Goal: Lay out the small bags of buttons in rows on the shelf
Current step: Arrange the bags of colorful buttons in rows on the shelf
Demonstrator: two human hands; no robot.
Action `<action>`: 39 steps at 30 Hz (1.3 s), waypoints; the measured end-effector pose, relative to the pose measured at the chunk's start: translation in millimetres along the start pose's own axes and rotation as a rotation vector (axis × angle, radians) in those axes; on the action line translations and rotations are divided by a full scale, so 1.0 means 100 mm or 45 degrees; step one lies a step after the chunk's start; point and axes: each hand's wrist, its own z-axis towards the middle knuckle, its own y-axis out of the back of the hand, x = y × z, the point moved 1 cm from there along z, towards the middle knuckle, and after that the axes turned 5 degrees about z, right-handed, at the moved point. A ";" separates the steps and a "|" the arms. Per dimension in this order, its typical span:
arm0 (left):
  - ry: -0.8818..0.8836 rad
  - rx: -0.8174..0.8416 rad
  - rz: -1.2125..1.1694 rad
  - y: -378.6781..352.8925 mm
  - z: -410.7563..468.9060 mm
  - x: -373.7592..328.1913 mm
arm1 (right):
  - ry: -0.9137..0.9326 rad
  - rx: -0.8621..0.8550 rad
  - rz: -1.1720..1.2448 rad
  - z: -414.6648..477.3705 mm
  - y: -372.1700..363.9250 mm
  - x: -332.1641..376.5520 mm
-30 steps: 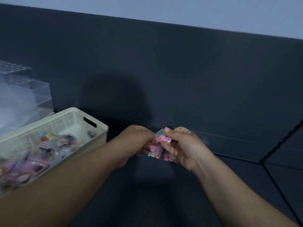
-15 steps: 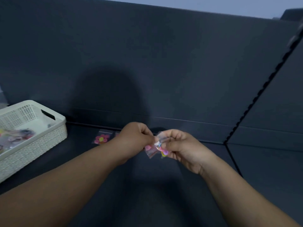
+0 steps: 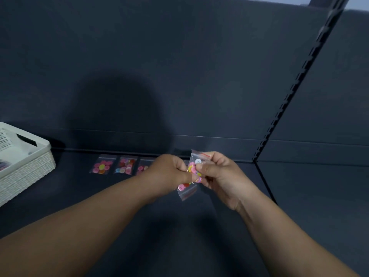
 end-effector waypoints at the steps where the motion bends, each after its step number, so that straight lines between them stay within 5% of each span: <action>1: -0.004 0.000 0.012 -0.01 0.01 0.00 | 0.029 -0.029 -0.022 0.00 0.02 0.00; 13: 0.050 -0.131 -0.042 0.07 0.02 0.10 | -0.021 -0.433 -0.878 0.23 0.70 -0.14; 18: 0.047 -0.134 -0.076 0.06 0.06 0.12 | 0.181 -0.498 -1.364 0.21 0.76 -0.19; 24: 0.016 -0.154 -0.105 0.01 0.13 0.11 | 0.432 -0.320 -1.825 0.09 0.75 -0.43; 39: 0.040 -0.239 -0.206 0.11 0.18 0.25 | 0.468 -0.024 -2.032 0.31 0.65 -0.46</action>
